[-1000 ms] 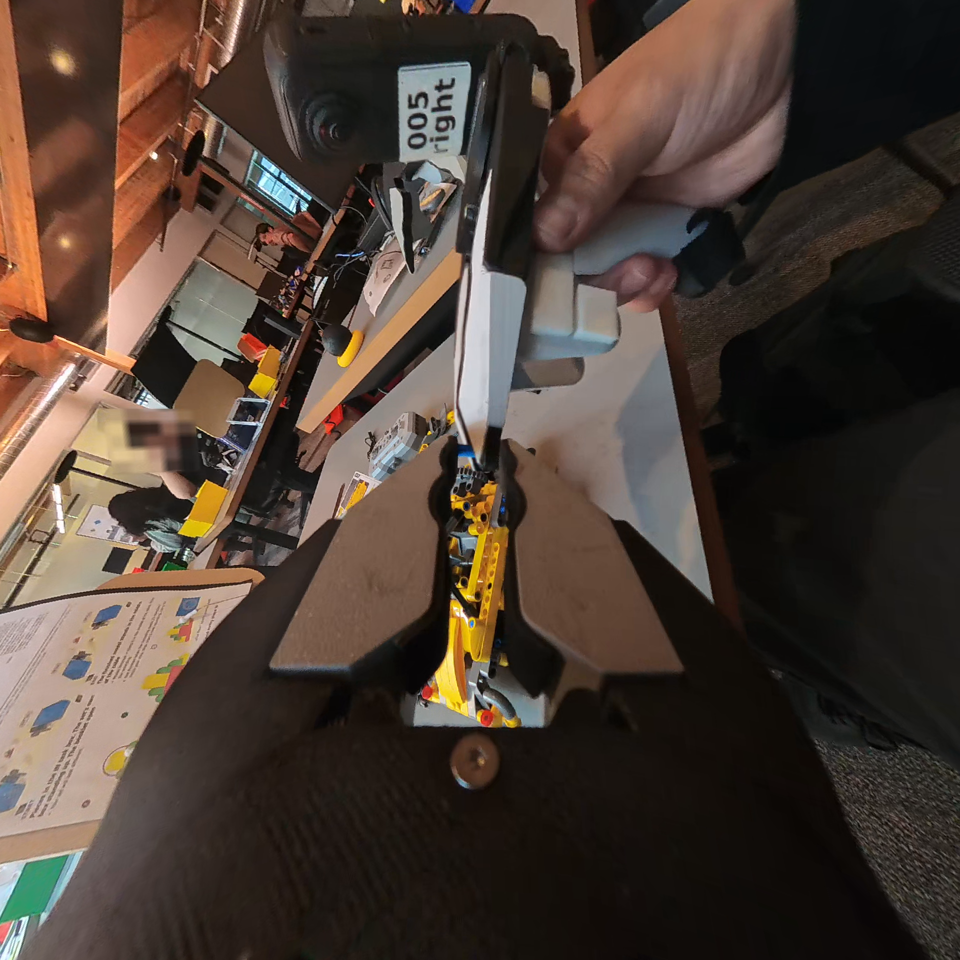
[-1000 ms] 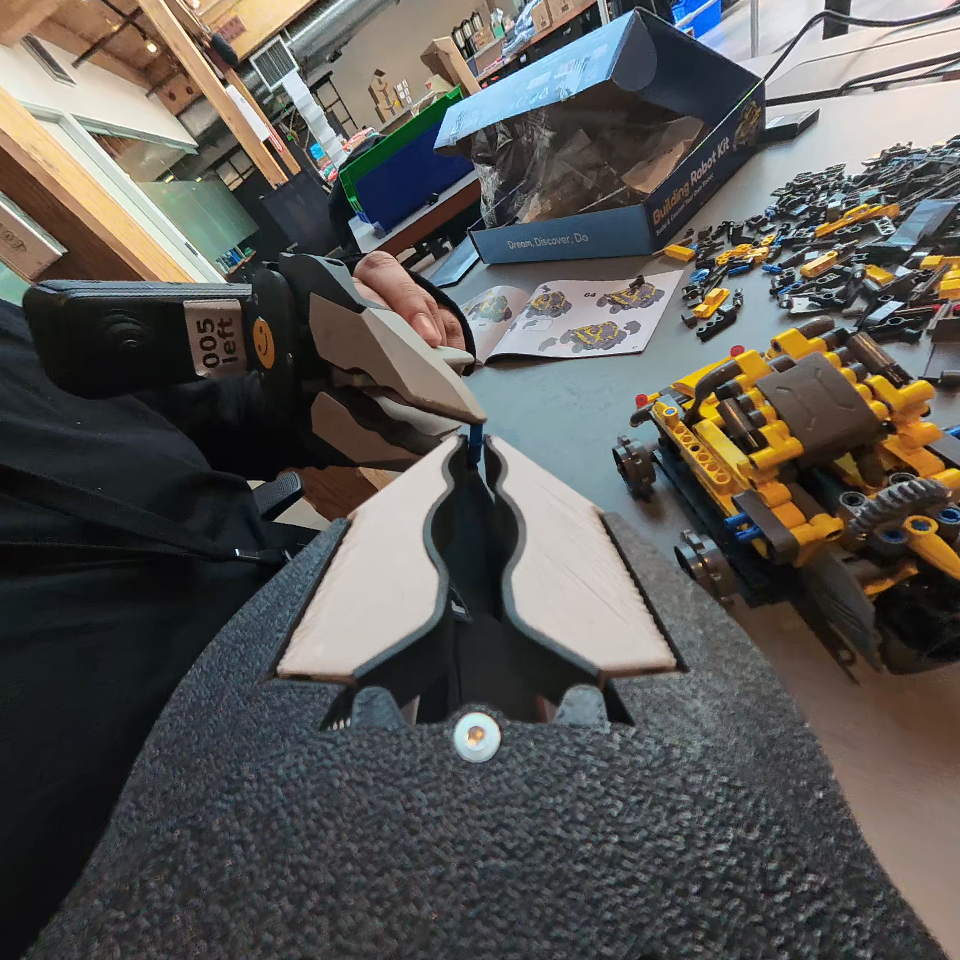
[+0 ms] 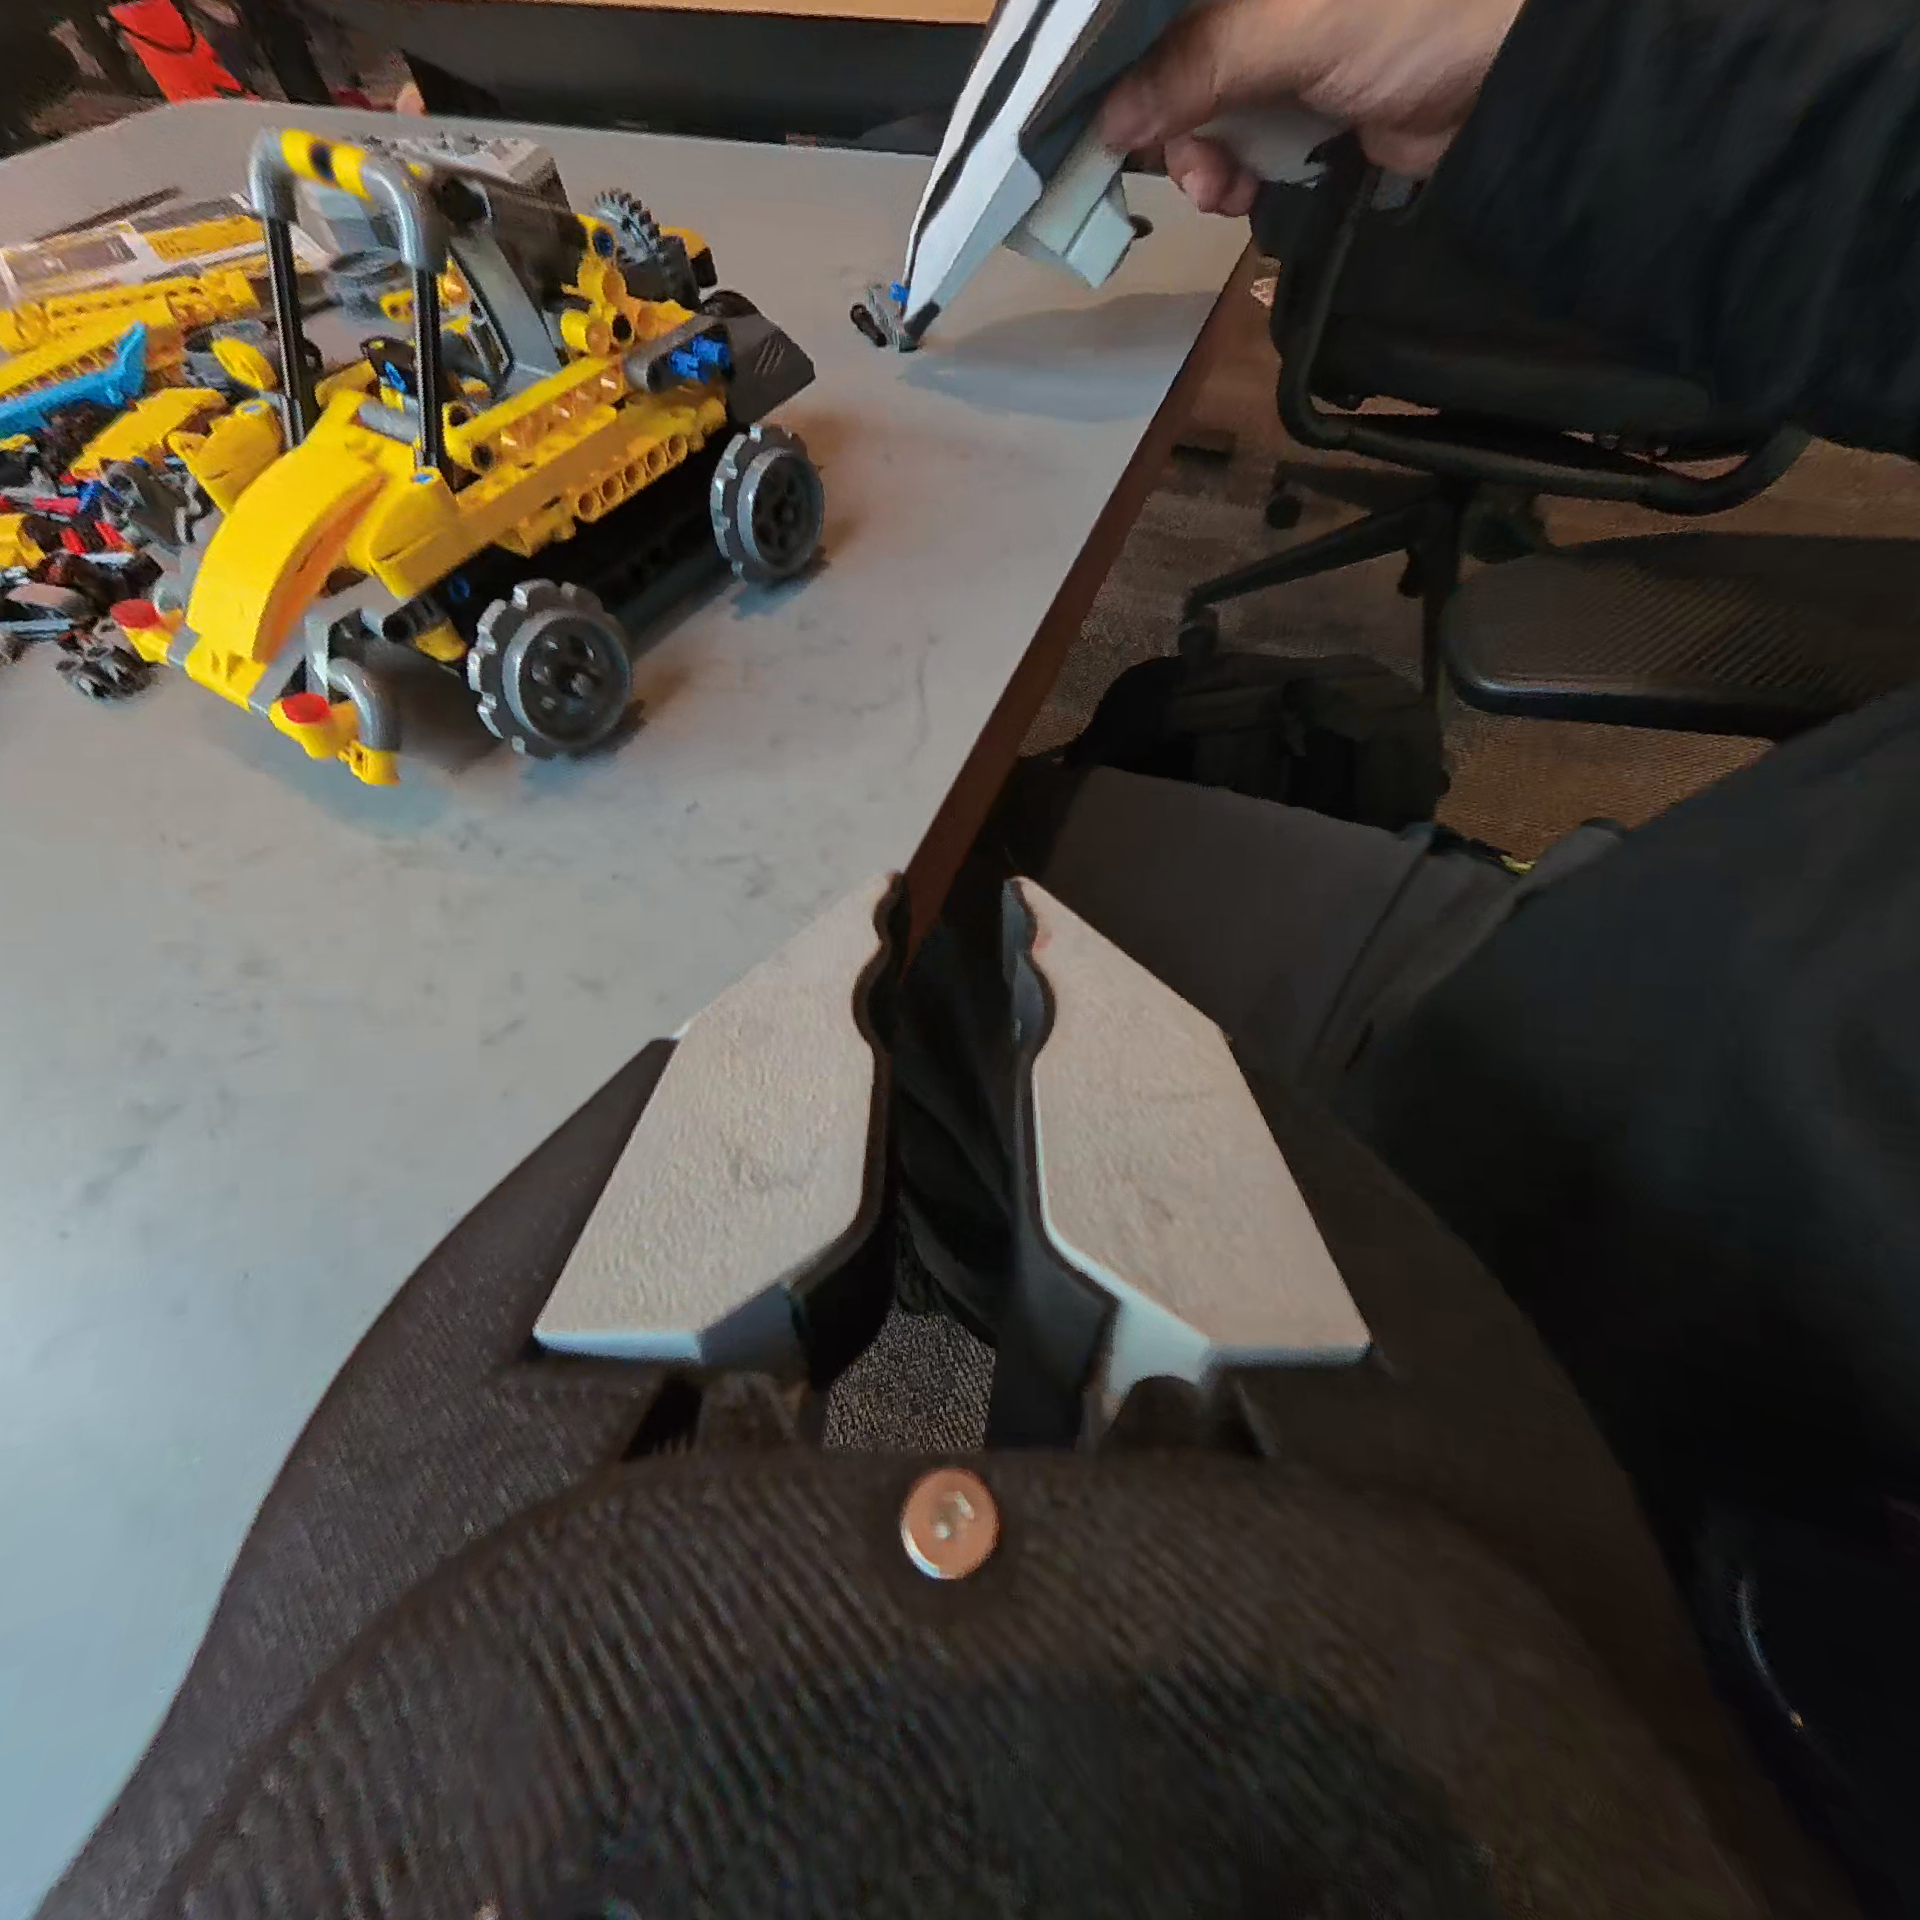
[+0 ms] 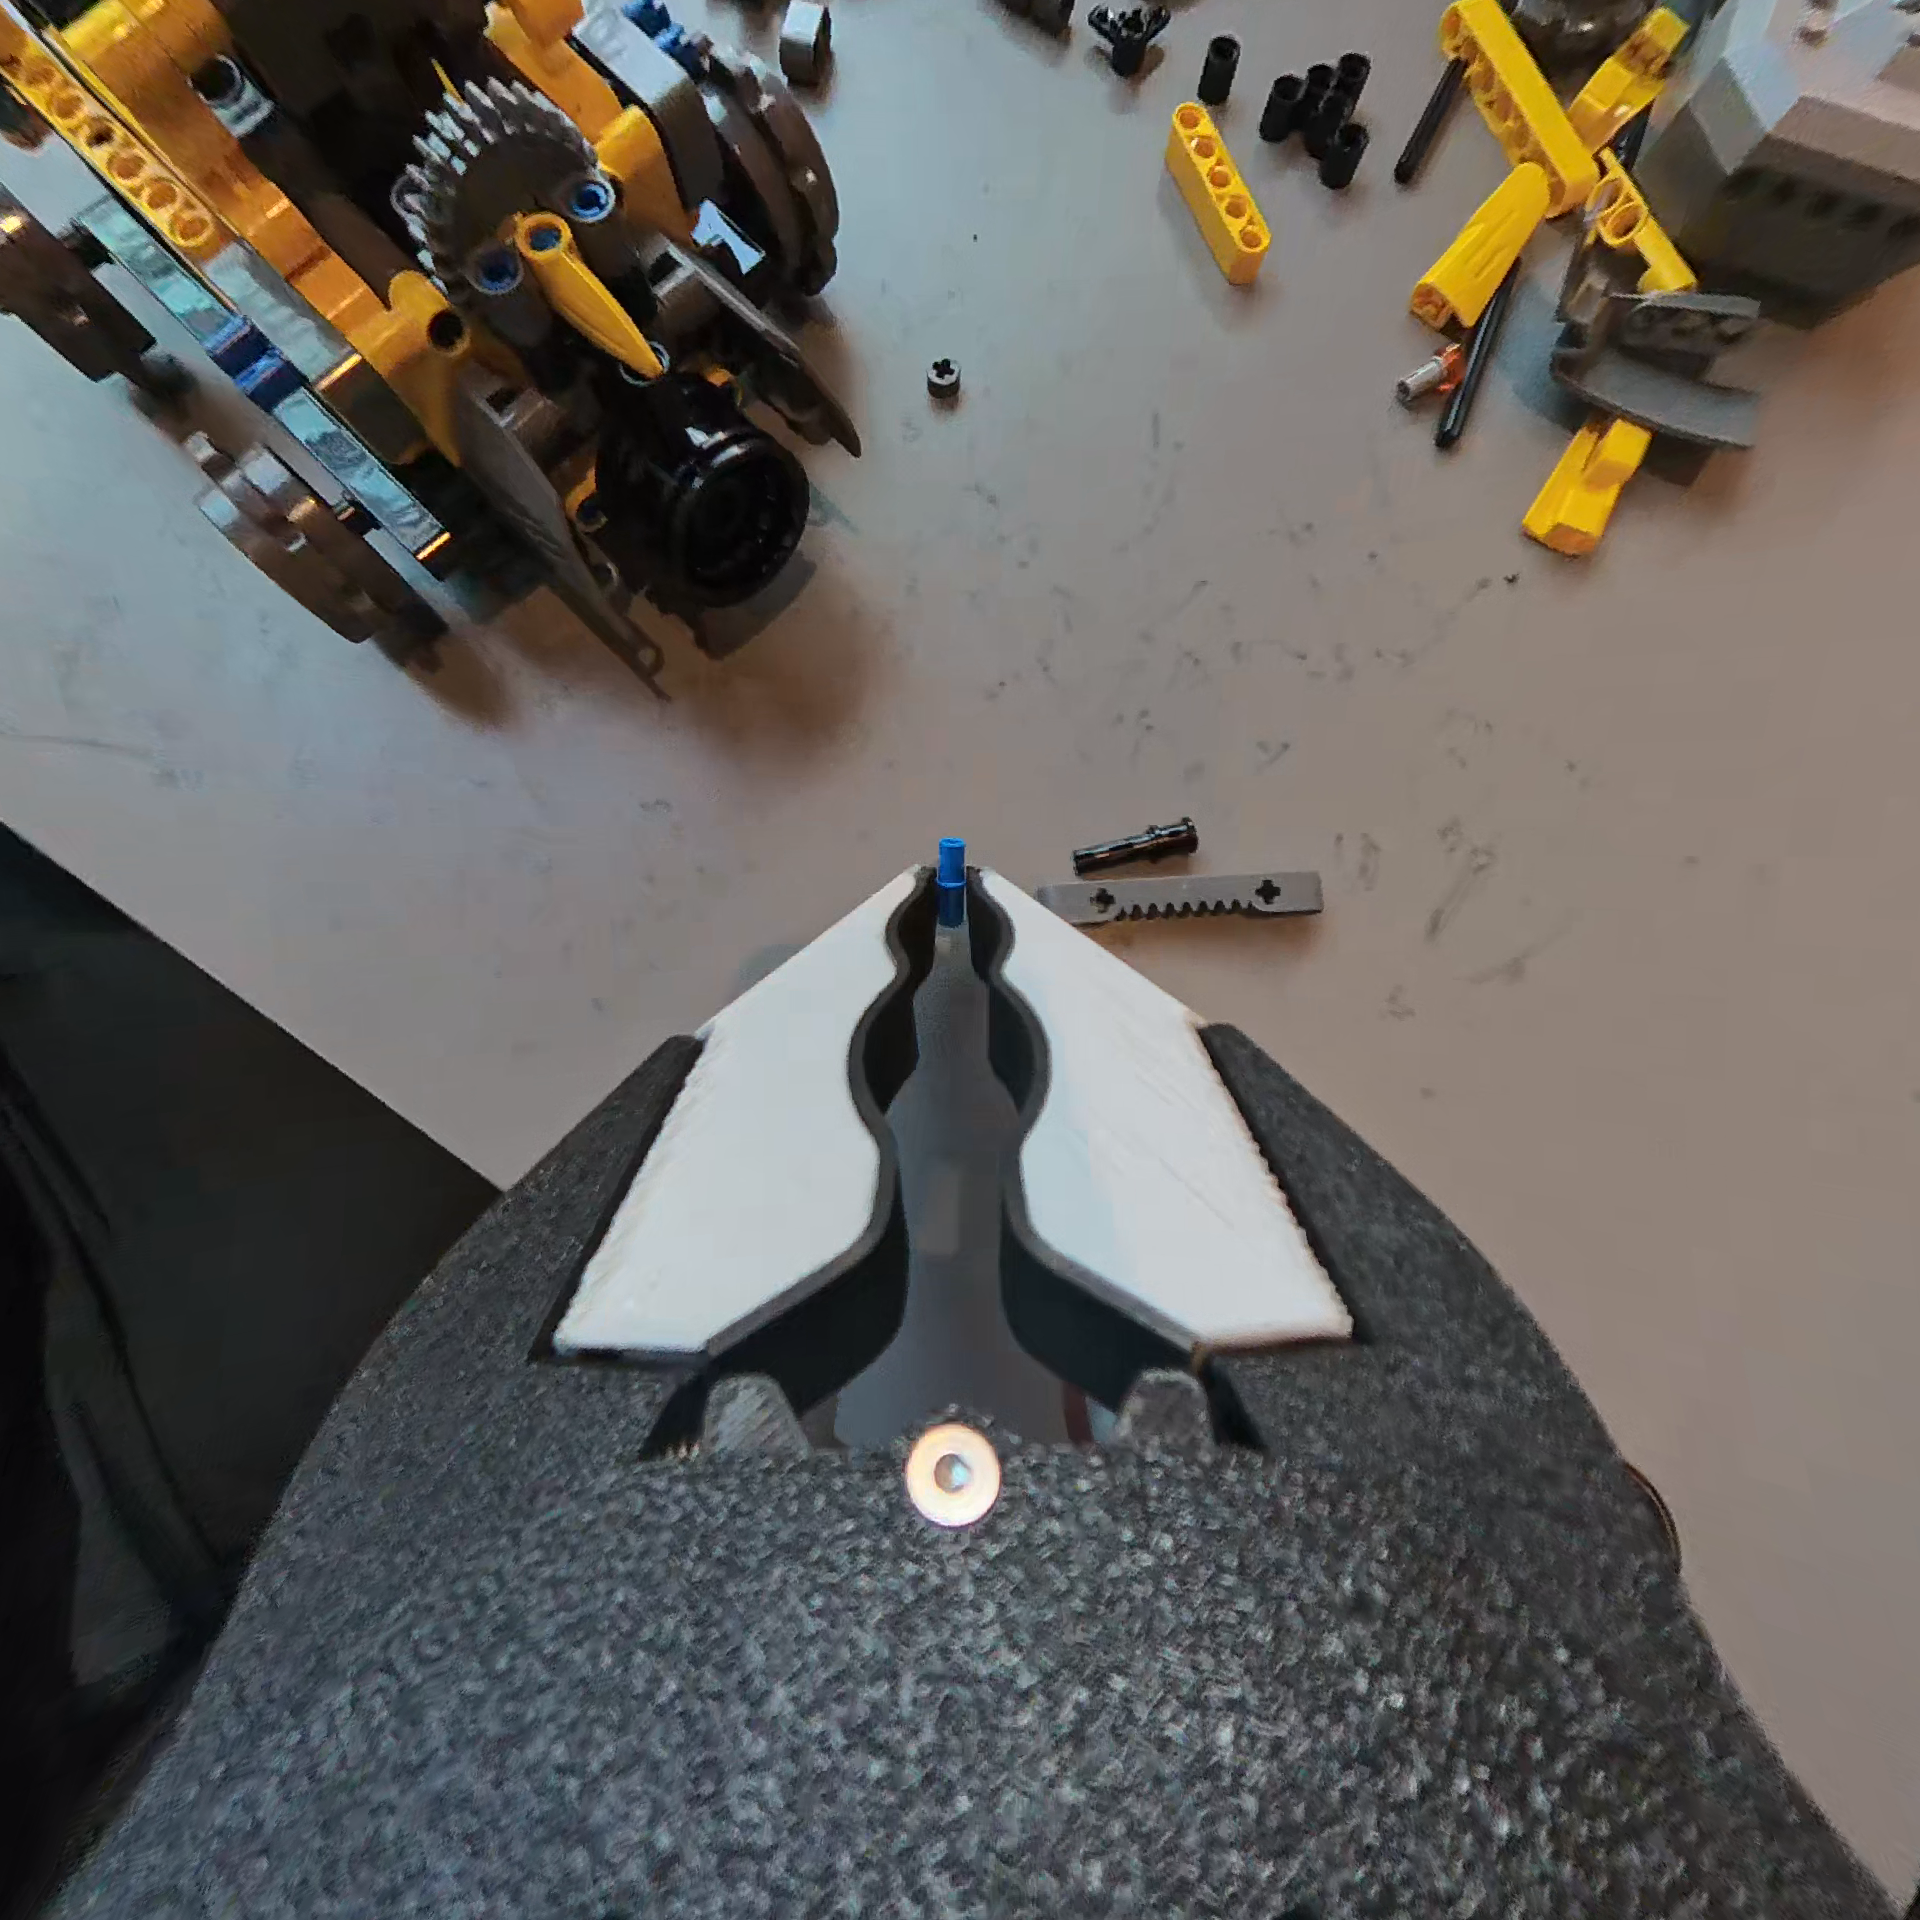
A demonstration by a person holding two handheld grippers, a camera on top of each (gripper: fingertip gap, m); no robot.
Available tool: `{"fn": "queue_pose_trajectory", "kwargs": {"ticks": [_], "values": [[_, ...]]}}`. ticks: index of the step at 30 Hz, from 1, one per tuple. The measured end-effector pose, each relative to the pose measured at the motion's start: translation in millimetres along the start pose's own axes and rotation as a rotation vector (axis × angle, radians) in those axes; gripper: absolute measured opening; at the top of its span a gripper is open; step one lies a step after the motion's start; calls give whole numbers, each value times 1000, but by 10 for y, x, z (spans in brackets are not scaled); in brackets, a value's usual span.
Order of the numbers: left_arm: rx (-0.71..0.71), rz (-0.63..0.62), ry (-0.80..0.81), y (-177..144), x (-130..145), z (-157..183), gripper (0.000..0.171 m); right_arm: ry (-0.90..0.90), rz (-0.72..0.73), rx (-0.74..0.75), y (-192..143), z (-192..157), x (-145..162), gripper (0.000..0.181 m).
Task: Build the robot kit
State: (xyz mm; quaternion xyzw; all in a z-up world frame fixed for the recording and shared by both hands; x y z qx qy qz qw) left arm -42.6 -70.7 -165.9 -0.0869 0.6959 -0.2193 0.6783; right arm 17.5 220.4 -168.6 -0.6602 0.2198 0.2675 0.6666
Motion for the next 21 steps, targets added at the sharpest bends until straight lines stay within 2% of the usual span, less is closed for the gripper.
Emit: {"fn": "queue_pose_trajectory", "kwargs": {"ticks": [3, 11, 21], "values": [[-5, -9, 22, -15, 64, 45, 14, -9, -31, -1, 82, -21, 27, 5], [43, -41, 16, 54, 215, 154, 13, 39, -1, -6, 93, -28, 18, 5], [50, -45, -27, 43, 263, 89, 13, 52, 14, -13, 98, -28, 16, 6]]}}
Point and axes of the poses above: each gripper's, where its closed fingertips meet, y out along the fingers, x out of its underside, z = x × y across the jaws, the point moved 4 cm from there along -y, back along the fingers, and after that the axes turned 3 degrees about -y, right-handed, at the moved point
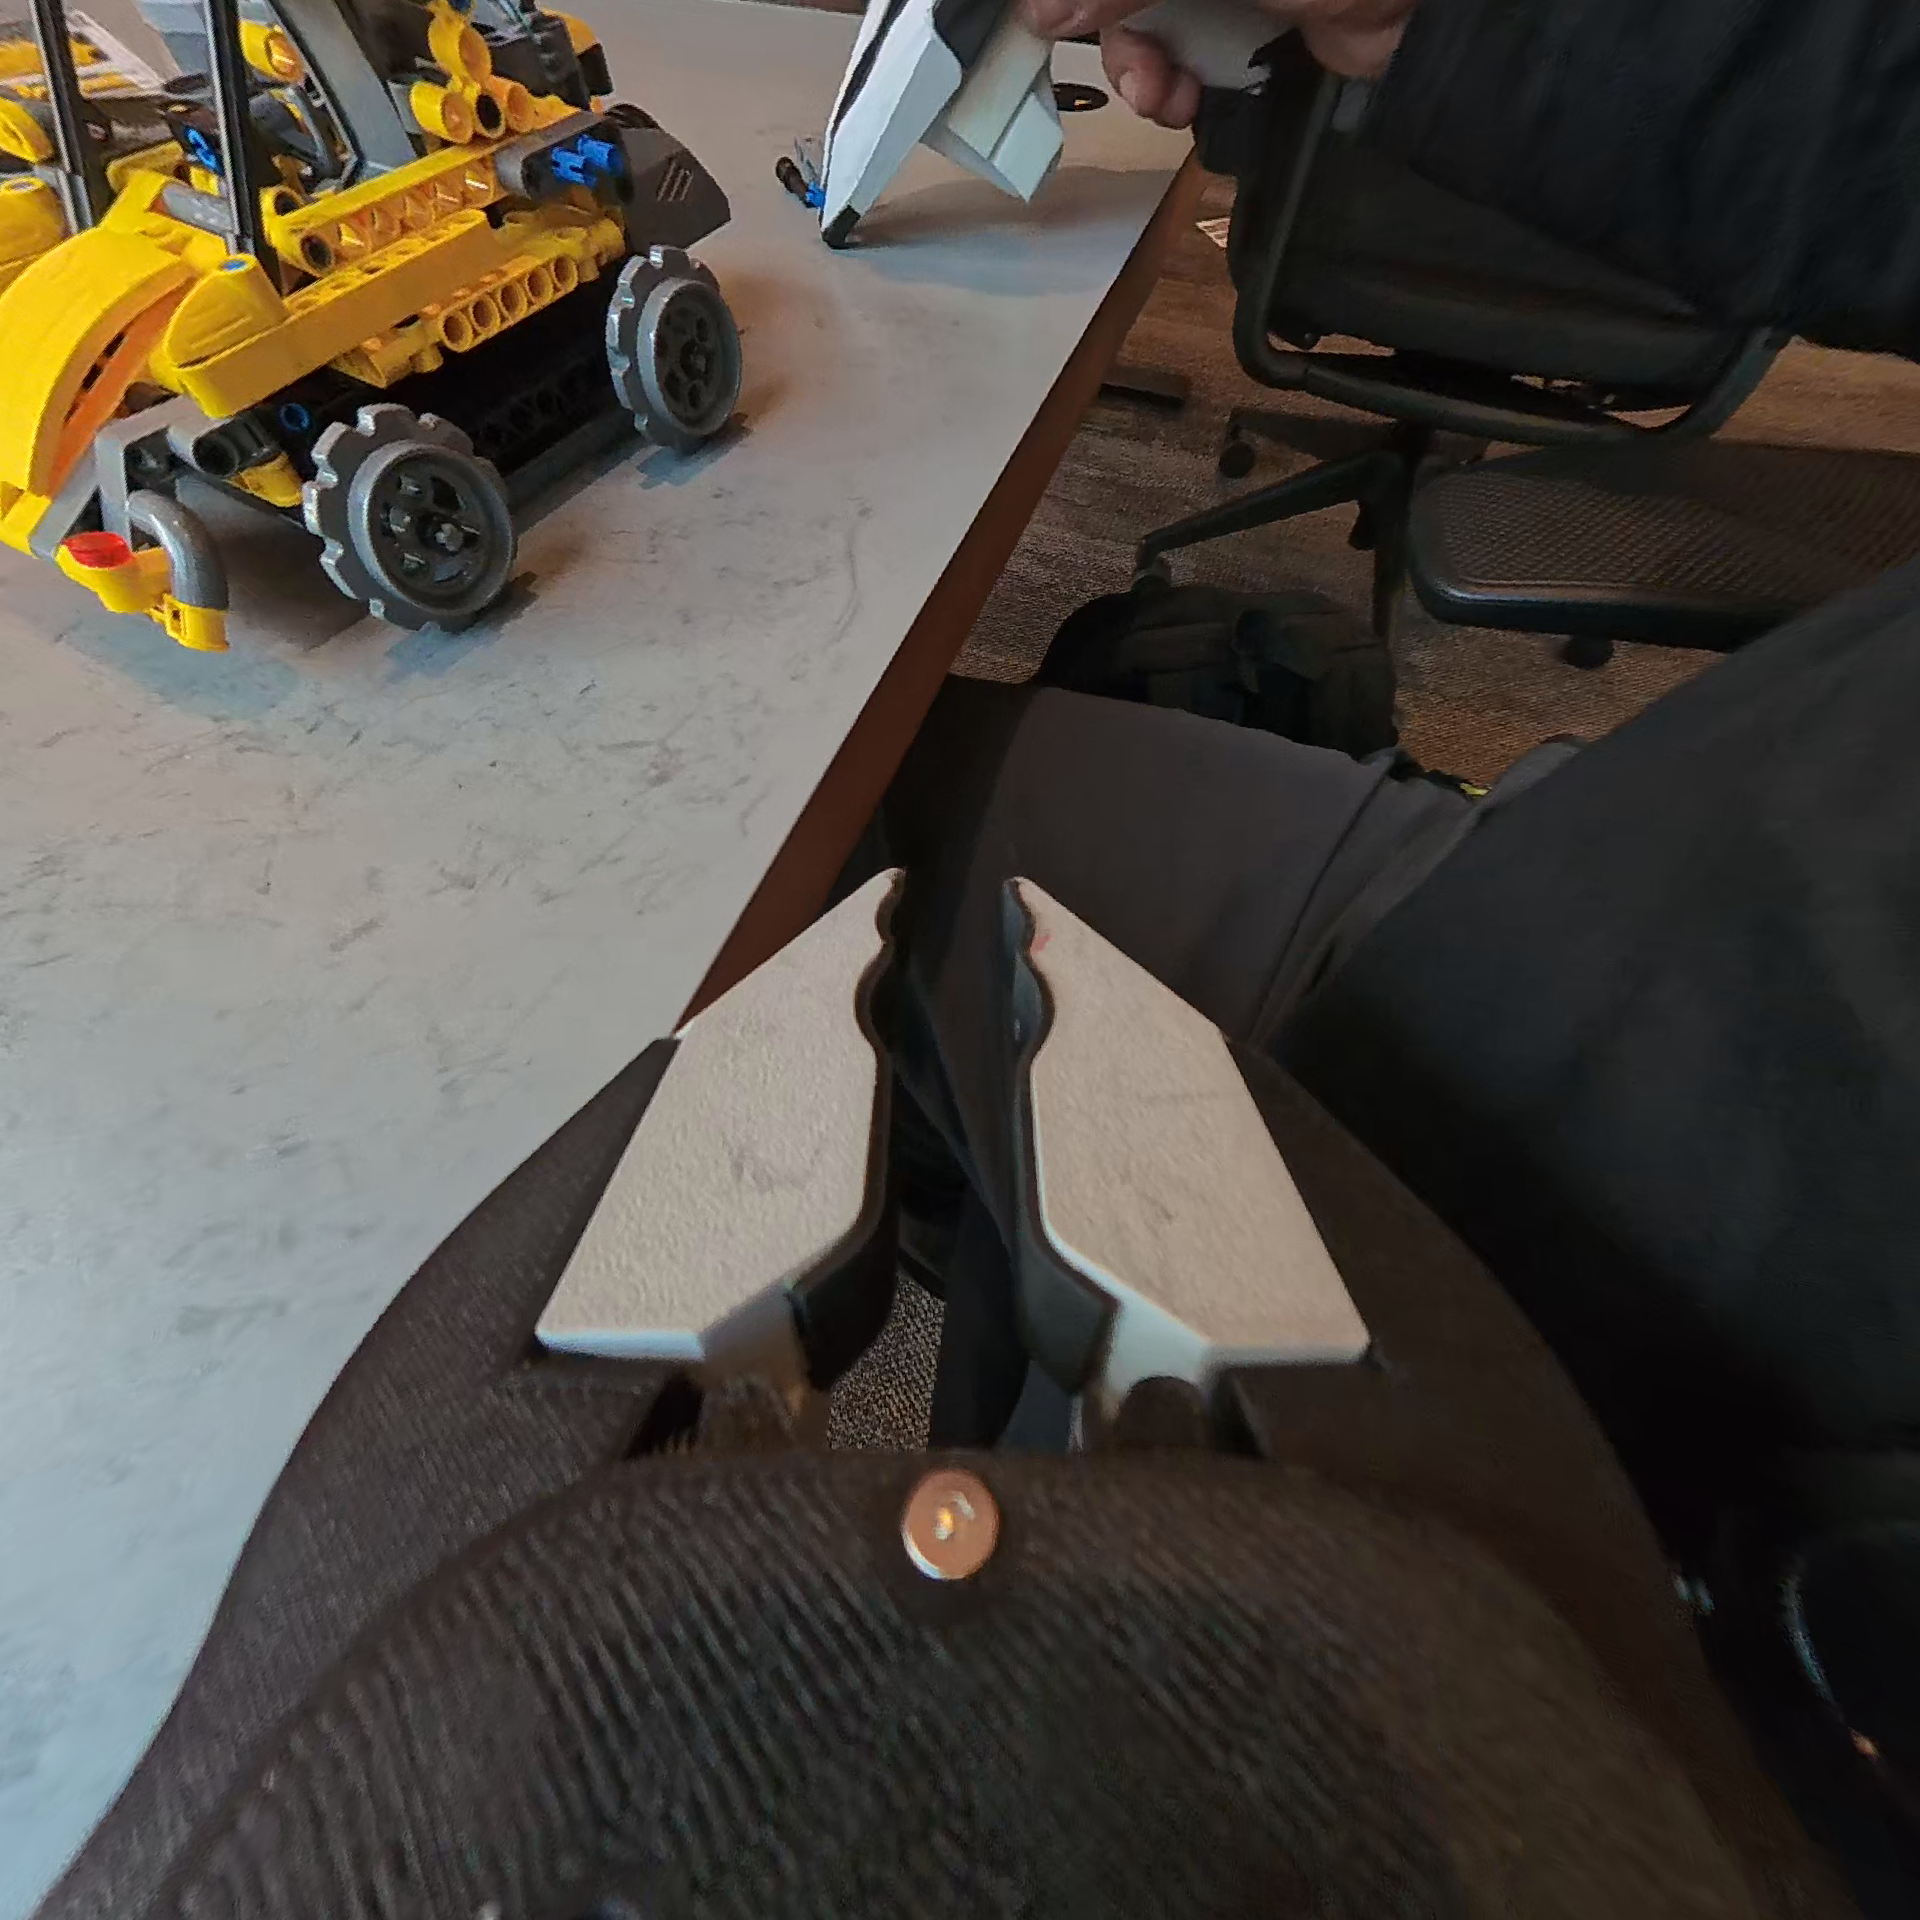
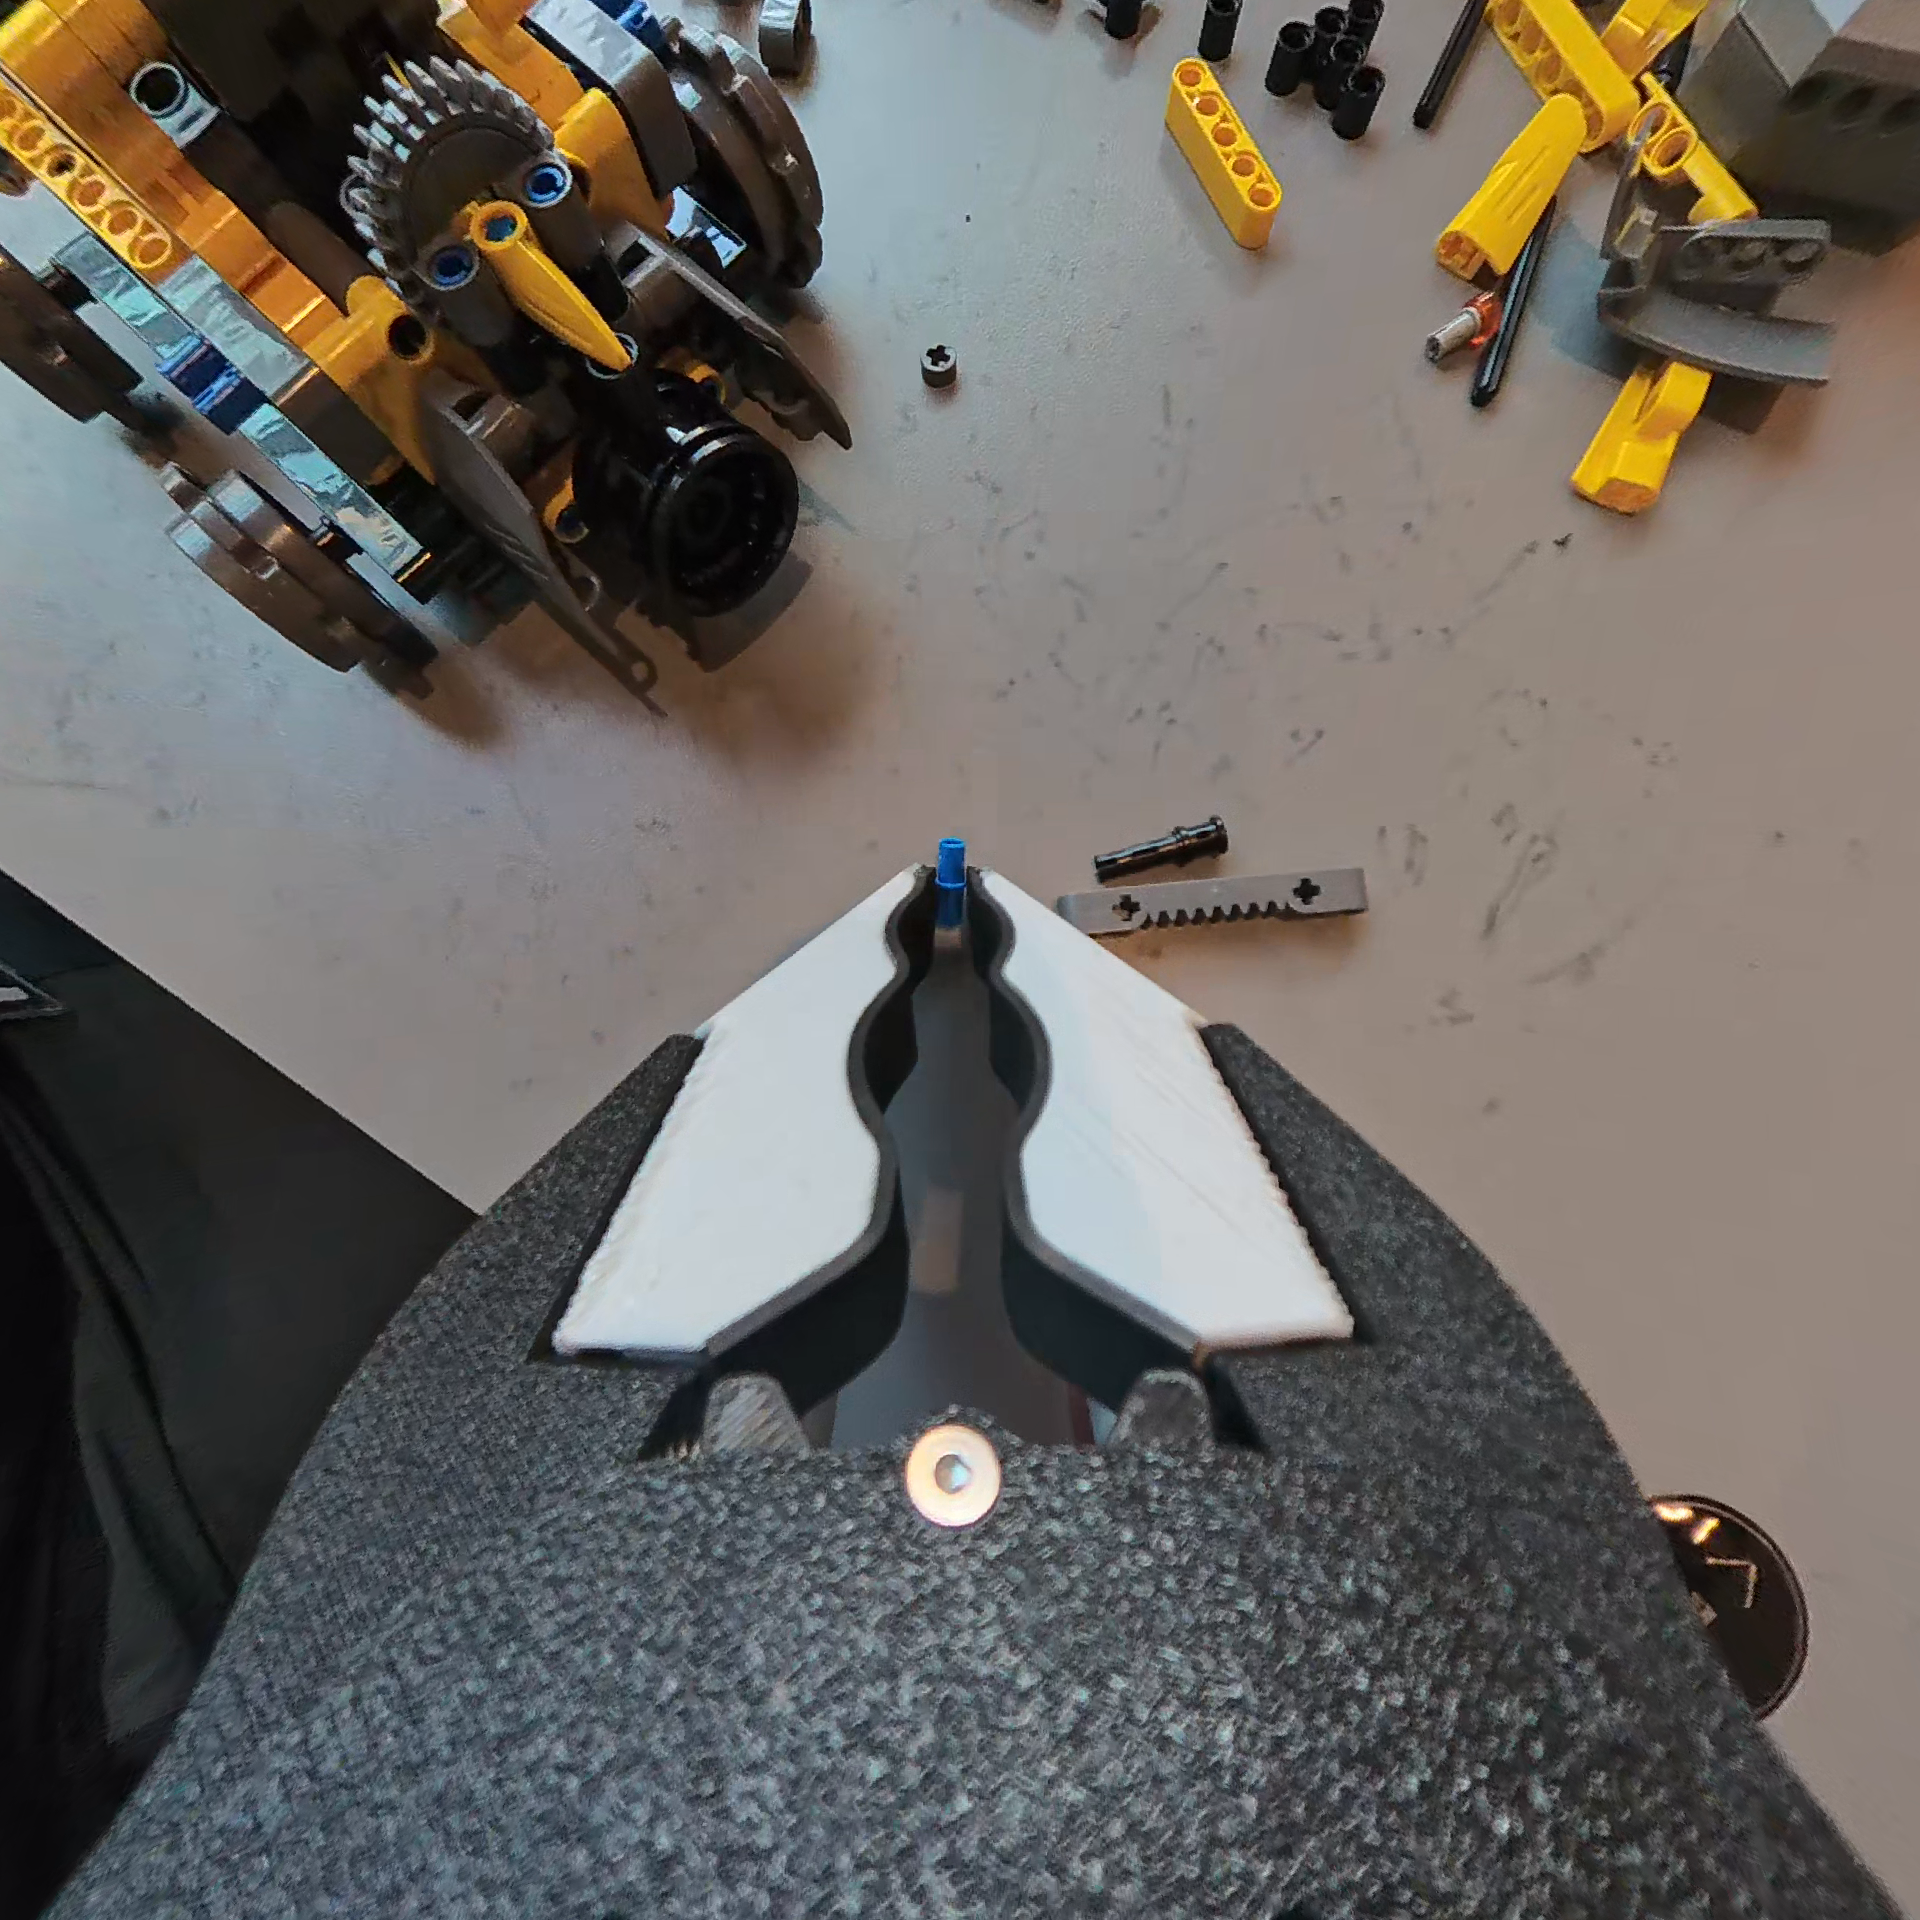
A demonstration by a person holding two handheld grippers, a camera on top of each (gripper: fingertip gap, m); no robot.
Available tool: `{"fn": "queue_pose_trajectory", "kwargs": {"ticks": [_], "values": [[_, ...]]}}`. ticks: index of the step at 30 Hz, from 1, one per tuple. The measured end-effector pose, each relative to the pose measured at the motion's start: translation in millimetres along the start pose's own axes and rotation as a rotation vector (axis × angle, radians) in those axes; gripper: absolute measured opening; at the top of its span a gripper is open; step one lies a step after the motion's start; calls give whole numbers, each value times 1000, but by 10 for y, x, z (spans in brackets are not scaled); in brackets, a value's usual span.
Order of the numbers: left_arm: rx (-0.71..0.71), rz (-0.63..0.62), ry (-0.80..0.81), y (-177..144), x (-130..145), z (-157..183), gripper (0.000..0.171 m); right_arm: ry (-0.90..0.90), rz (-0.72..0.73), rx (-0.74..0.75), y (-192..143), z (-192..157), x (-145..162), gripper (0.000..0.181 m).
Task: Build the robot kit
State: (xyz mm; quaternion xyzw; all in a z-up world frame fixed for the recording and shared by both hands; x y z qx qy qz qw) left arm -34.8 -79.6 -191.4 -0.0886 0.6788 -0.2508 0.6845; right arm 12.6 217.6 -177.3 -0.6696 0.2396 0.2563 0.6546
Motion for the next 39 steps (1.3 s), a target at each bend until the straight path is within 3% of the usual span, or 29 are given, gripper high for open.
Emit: {"fn": "queue_pose_trajectory", "kwargs": {"ticks": [26, 35, 39], "values": [[-14, -21, 14, 37, 47, -12, 13, -48, 58, 19, -29, 39, 13, 13], [-10, -20, 21, 37, 39, 13, 12, -38, 210, -9, -351, 42, -229, 16], [-5, -21, 14, 63, 40, 18, 12, -122, 144, -33, -316, -2, -315, 18]]}}
Point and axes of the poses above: each gripper's, where its closed fingertips meet, y out along the fingers, x out of its underside, z = x × y across the jaws, the point moved 4 cm from there along -y, back along the fingers, and after that the axes turned 3 degrees about -y, right-handed, at the moved point
